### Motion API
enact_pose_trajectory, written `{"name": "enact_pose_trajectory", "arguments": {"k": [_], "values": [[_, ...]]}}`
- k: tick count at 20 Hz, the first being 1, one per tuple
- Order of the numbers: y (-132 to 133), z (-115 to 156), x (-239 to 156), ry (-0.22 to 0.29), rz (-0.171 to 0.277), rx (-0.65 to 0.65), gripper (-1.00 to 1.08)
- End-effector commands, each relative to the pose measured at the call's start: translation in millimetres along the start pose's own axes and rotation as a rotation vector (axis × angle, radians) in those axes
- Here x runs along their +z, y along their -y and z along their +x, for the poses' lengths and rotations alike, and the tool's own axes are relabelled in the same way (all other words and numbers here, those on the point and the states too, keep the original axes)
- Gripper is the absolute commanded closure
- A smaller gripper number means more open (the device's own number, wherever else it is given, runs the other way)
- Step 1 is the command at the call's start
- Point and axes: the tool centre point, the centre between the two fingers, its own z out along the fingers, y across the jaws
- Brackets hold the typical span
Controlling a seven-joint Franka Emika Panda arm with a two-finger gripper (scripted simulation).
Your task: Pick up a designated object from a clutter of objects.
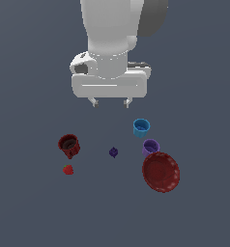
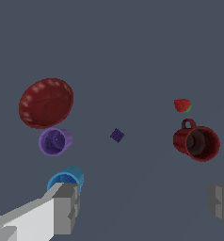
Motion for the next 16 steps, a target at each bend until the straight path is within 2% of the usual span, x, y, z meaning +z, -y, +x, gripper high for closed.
{"name": "enact_pose_trajectory", "arguments": {"k": [1,10,16], "values": [[0.0,0.0,0.0,0.0,0.0,0.0,-0.2],[0.6,-1.3,-3.3,-0.001,0.006,0.007,-0.2],[5.0,1.4,5.5,-0.009,-0.008,-0.015,-0.2]]}}
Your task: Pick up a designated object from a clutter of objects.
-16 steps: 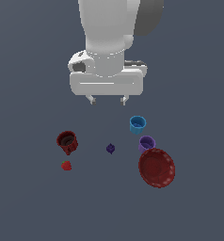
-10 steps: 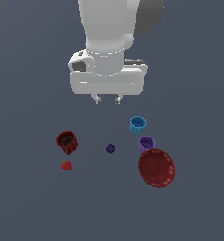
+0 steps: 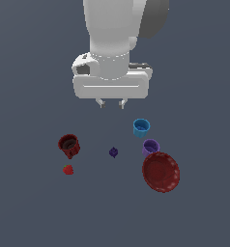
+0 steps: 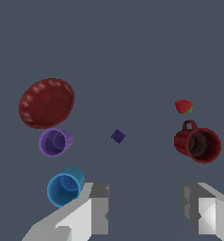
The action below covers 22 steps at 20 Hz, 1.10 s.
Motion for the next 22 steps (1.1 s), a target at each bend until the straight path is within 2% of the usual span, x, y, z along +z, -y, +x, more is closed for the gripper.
{"name": "enact_pose_trajectory", "arguments": {"k": [1,11,22], "values": [[2.8,1.6,5.9,-0.004,-0.008,-0.014,-0.2],[28.5,12.0,51.7,-0.048,-0.069,-0.14,-0.2],[87.2,12.0,127.1,-0.128,-0.127,-0.392,-0.2]]}}
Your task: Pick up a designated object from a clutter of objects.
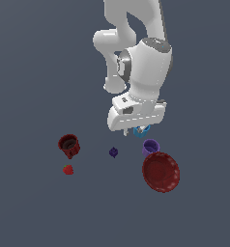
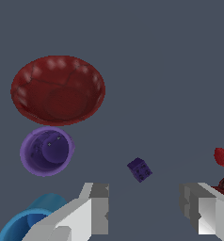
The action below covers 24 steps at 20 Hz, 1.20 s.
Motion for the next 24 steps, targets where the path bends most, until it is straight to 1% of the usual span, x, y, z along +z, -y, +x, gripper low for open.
{"name": "enact_pose_trajectory", "arguments": {"k": [1,7,14,19,24], "values": [[17.8,1.3,14.8,-0.022,-0.006,-0.062,-0.2],[64.3,-1.0,47.4,-0.076,-0.006,-0.213,-0.2],[114.7,-11.3,75.7,-0.131,0.016,-0.364,-0.2],[138.8,-19.0,87.1,-0.156,0.033,-0.432,-0.2],[151.6,-23.7,92.7,-0.169,0.044,-0.468,-0.2]]}}
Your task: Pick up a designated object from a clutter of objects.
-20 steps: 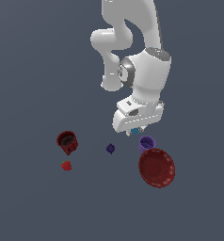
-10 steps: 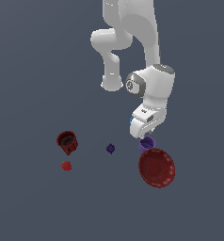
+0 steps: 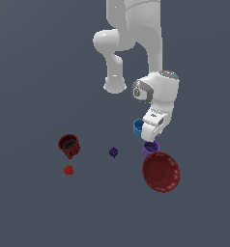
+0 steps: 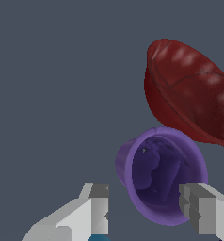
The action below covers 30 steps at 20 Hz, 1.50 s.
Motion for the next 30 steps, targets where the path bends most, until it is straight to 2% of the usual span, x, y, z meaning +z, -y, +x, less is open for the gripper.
{"name": "enact_pose_trajectory", "arguments": {"k": [1,20,21,30], "values": [[4.6,0.2,1.9,-0.006,0.004,-0.012,-0.2],[5.8,0.4,32.4,-0.007,0.004,-0.015,-0.2],[5.8,0.4,32.4,-0.007,0.004,-0.015,1.08],[5.8,0.4,32.4,-0.007,0.004,-0.015,1.08]]}}
